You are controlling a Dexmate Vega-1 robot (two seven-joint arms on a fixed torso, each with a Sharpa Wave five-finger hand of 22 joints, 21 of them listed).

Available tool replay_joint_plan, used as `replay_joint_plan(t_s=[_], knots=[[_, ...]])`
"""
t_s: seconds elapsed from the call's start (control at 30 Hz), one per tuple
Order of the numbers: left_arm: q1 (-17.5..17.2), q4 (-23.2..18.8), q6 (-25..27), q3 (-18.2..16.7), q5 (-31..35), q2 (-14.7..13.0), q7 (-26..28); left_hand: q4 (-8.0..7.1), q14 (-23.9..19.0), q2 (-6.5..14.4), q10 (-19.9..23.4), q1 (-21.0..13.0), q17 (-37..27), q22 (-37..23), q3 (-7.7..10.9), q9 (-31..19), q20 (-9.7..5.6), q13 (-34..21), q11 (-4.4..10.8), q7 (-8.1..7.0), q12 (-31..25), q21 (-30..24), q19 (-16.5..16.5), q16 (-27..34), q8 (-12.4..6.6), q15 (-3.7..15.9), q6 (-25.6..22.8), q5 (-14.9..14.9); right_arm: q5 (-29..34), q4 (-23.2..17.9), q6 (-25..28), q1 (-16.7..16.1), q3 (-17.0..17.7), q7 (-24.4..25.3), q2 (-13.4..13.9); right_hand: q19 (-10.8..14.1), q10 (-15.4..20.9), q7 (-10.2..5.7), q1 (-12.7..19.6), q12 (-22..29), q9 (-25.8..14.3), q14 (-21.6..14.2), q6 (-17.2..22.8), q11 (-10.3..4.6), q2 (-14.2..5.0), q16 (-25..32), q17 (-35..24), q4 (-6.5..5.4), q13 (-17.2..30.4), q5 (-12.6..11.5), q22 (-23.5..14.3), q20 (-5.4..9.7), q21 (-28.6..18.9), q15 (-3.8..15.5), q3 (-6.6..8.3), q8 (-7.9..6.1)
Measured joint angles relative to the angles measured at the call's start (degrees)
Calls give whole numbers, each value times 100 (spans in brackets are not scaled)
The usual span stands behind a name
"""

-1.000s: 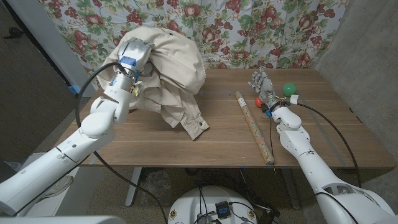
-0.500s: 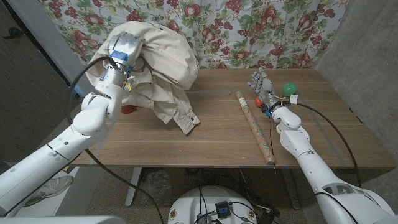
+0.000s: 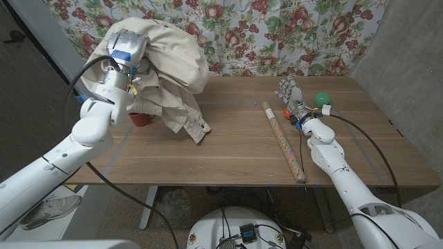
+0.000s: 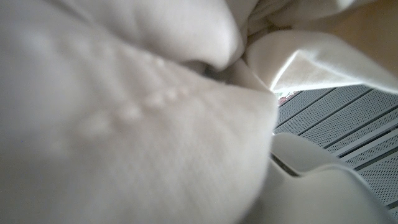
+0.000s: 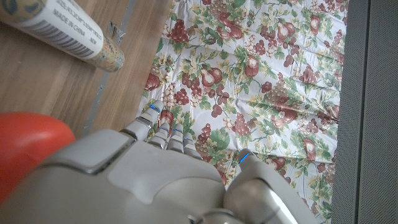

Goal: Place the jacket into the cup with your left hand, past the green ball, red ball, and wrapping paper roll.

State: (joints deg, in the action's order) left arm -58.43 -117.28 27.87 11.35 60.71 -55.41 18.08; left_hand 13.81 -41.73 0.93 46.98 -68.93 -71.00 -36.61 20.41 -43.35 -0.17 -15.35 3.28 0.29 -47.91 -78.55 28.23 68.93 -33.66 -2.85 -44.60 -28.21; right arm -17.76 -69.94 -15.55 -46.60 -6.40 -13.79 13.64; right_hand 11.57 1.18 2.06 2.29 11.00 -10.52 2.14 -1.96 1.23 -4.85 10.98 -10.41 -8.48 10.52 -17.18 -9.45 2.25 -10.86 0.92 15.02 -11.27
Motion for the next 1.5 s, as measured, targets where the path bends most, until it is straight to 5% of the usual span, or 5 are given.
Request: replay_joint_plan(t_s=[1.2,1.3,1.5], knots=[[208,171,667,-16,12,-329,-506,24,-23,71,25,108,4,55,24,-15,17,-14,-1,0,2,-60,-38,0,43,1,1,31,46,264,-79,171,-87,-29,-53,0,0,0,16,0,0,0,0,0,16,0,0,0,0,0,0,0,0,0,0,0],[229,220,731,-16,12,-348,-536,24,-717,51,27,128,-9,104,24,-16,4,-214,-1,0,2,-9,-94,1589,43,767,0,31,54,305,-90,202,-102,-33,-64,0,0,0,16,0,0,0,0,0,16,0,0,0,0,0,0,0,0,0,0,0],[277,338,879,-16,-51,-374,-607,48,-757,51,26,128,-11,89,48,-20,-4,-274,-1,0,3,-38,-102,1781,44,883,0,37,84,376,-100,259,-142,-34,-82,0,0,0,16,0,0,0,0,0,16,0,0,0,0,0,0,0,0,0,0,0]])
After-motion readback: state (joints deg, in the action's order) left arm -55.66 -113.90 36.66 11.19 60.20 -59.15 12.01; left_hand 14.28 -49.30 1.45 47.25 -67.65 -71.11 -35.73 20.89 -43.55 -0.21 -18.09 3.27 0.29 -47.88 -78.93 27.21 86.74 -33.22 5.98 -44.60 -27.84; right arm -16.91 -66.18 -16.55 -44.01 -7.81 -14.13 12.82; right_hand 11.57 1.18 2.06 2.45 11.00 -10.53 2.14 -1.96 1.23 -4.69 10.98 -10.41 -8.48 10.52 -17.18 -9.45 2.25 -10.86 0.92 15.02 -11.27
